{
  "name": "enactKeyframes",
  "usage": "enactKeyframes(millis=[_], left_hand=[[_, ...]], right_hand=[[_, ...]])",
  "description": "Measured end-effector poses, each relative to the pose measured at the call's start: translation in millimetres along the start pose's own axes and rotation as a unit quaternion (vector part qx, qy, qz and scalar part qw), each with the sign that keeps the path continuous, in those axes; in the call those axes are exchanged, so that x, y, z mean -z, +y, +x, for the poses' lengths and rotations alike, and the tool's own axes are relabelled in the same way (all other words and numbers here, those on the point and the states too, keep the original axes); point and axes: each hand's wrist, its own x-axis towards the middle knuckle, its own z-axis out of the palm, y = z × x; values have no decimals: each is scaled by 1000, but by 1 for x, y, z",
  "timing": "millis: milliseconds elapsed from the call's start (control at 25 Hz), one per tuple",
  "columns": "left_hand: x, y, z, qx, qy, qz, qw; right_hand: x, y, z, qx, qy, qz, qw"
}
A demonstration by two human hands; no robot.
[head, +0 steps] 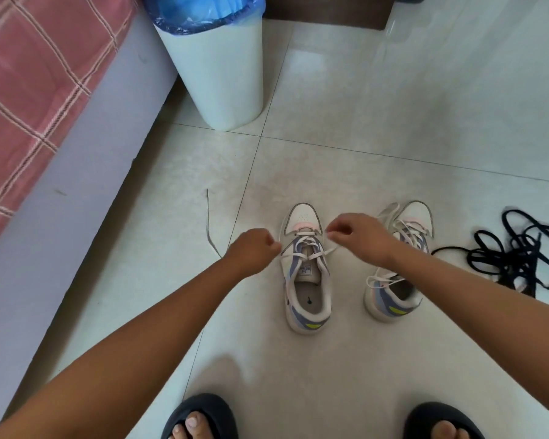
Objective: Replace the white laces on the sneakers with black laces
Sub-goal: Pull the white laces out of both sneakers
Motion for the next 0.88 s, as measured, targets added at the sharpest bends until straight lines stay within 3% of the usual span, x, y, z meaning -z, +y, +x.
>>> enactKeyframes(millis=[80,160,320,360,440,480,560,600,640,680,720,760,800,880], left_hand=[[-9,22,11,-18,-31,23,999],[-14,28,23,-10,-48,73,996],[-17,25,33,11,-65,6,998],[-17,27,31,2,-65,24,998],[-12,35,24,-64,-35,162,984],[-11,35,21,-127,-4,272,954],[-13,31,20,-264,122,442,849],[-13,28,21,-302,170,459,818],[-12,28,20,-301,173,453,821],[-13,28,19,-245,119,412,870],[-15,28,19,-149,63,322,933],[-15,30,17,-40,3,171,984],[-17,32,17,54,-45,13,997],[-22,31,23,127,-98,-201,966]], right_hand=[[-19,-6,5,1,-82,-18,996],[-24,-8,10,-28,-98,-6,995],[-22,-11,13,-52,-121,34,991],[-23,-10,13,-44,-125,27,991],[-23,-7,14,-17,-129,-5,991],[-22,-10,12,12,-129,-55,990],[-28,-10,7,106,-50,-171,978],[-29,-8,6,106,-54,-189,975],[-33,-7,8,125,-11,-214,969],[-33,-10,5,89,-41,-163,982],[-34,-11,5,79,-20,-137,987],[-33,-9,6,36,-29,-90,995],[-36,-6,8,-33,-77,-12,996],[-38,-4,10,-65,-107,68,990]])
